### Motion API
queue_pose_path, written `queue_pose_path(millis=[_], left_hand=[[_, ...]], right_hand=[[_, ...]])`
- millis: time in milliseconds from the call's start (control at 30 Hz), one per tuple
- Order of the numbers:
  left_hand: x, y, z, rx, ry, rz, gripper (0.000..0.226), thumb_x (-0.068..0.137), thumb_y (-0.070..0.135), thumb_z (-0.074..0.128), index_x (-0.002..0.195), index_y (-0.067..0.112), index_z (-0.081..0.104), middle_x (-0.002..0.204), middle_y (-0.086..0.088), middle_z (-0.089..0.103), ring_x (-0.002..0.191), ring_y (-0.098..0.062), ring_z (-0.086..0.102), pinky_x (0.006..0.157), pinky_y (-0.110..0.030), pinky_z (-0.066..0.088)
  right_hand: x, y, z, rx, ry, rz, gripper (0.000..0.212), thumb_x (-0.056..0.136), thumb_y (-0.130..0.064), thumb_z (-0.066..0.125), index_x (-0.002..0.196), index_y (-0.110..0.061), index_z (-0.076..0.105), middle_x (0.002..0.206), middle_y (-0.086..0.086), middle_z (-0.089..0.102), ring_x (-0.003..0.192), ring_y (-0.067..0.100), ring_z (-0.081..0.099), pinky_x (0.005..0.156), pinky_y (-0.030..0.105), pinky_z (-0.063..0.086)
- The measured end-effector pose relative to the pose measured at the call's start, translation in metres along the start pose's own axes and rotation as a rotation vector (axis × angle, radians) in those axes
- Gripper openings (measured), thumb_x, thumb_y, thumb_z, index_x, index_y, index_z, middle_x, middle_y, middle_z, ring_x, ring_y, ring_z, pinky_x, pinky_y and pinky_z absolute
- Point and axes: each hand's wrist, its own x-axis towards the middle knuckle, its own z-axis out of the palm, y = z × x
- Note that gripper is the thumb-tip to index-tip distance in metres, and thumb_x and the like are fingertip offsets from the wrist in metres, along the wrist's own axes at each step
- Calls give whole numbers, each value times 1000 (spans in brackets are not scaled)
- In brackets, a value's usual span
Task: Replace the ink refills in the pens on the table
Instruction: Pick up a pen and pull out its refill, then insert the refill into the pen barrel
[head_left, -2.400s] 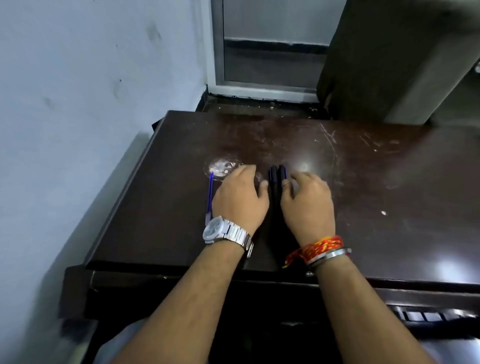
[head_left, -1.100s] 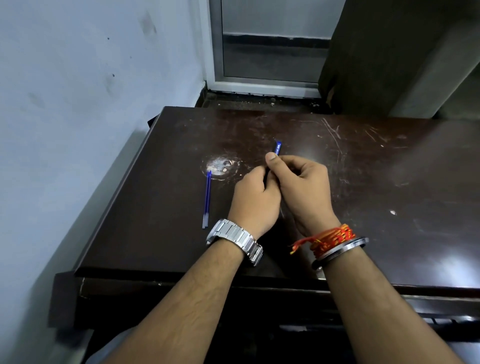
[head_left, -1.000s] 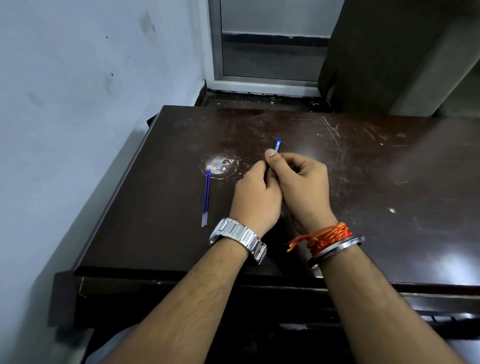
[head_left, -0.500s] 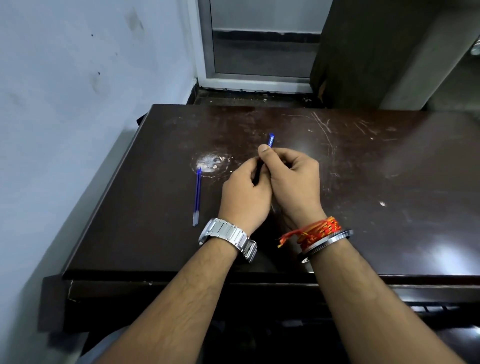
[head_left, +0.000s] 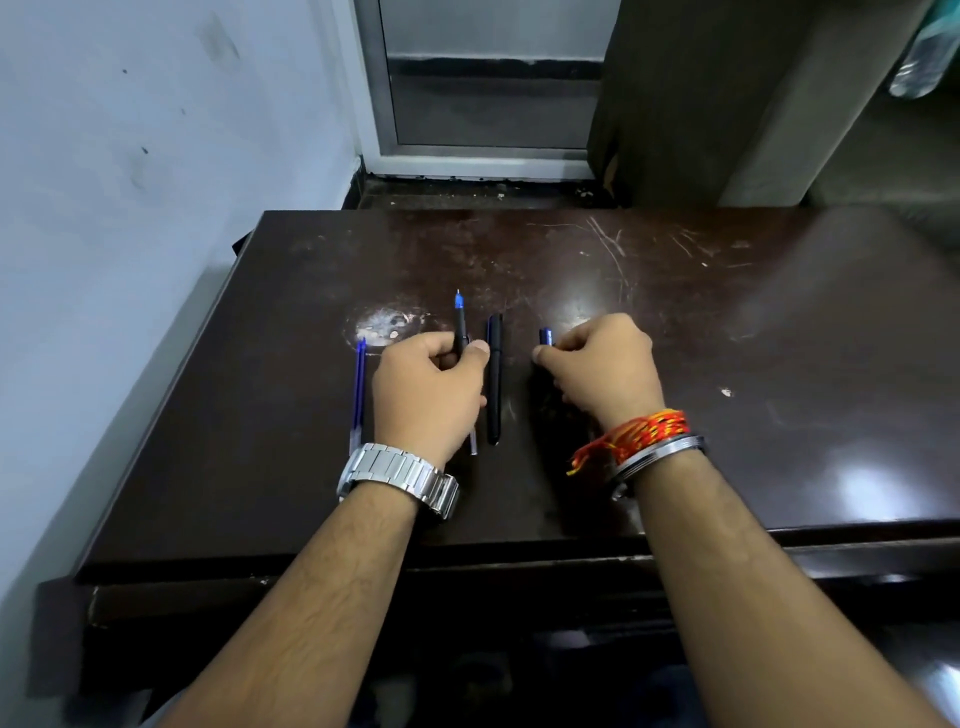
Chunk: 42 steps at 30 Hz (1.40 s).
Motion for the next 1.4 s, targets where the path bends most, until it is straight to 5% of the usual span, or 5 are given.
queue_pose_path(millis=[300, 433, 567, 767, 1400], left_hand=[[-1, -4, 4, 68, 51, 35, 18, 69, 36, 84, 81, 26, 76, 65, 15, 71, 65, 4, 67, 68, -20, 55], [-5, -3, 6, 57, 45, 62, 18, 68, 35, 86, 80, 26, 75, 66, 16, 71, 65, 8, 66, 69, -18, 53], [-4, -1, 6, 100, 44, 121, 21, 71, 29, 84, 89, 20, 78, 70, 15, 71, 68, 7, 67, 69, -17, 55], [-5, 3, 4, 127, 24, 173, 9, 72, 20, 82, 79, 21, 78, 65, 12, 72, 61, 5, 66, 61, -15, 53], [-3, 5, 3, 160, 10, 233, 12, 73, 17, 80, 85, 19, 80, 73, 8, 75, 65, 1, 68, 65, -20, 55]], right_hand=[[5, 11, 1, -18, 121, -67, 27, 90, -27, 69, 83, -3, 79, 81, 17, 74, 95, 32, 66, 91, 38, 50], [2, 6, 5, 4, 275, -193, 38, 93, -38, 63, 75, -6, 74, 68, 8, 71, 73, 24, 67, 66, 29, 44], [-7, -11, 17, 337, 56, -149, 44, 84, -55, 68, 61, -18, 70, 48, -9, 63, 50, 3, 58, 59, 25, 46], [-10, -13, 28, 590, -9, -126, 24, 74, -28, 87, 82, -8, 75, 75, 9, 77, 77, 29, 75, 71, 39, 61], [-6, -12, 32, 747, -58, -100, 8, 85, -14, 73, 88, -21, 69, 76, 1, 73, 67, 12, 67, 62, 29, 55]])
